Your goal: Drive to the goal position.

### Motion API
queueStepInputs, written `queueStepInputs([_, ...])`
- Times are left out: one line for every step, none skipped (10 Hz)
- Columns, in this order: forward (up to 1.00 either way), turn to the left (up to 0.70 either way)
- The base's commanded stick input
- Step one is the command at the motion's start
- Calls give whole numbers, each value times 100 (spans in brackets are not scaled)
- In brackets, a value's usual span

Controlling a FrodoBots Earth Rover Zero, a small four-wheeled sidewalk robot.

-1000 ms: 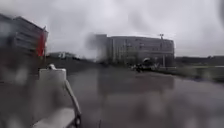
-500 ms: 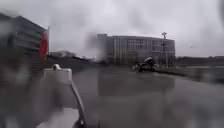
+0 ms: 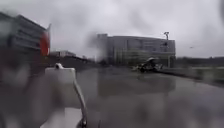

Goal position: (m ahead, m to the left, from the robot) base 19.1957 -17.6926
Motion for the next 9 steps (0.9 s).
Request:
queueStepInputs([100,-27])
queueStepInputs([100,-27])
queueStepInputs([100,-27])
queueStepInputs([100,-27])
queueStepInputs([100,-27])
queueStepInputs([100,-26])
queueStepInputs([100,-19])
queueStepInputs([100,-13])
queueStepInputs([100,-6])
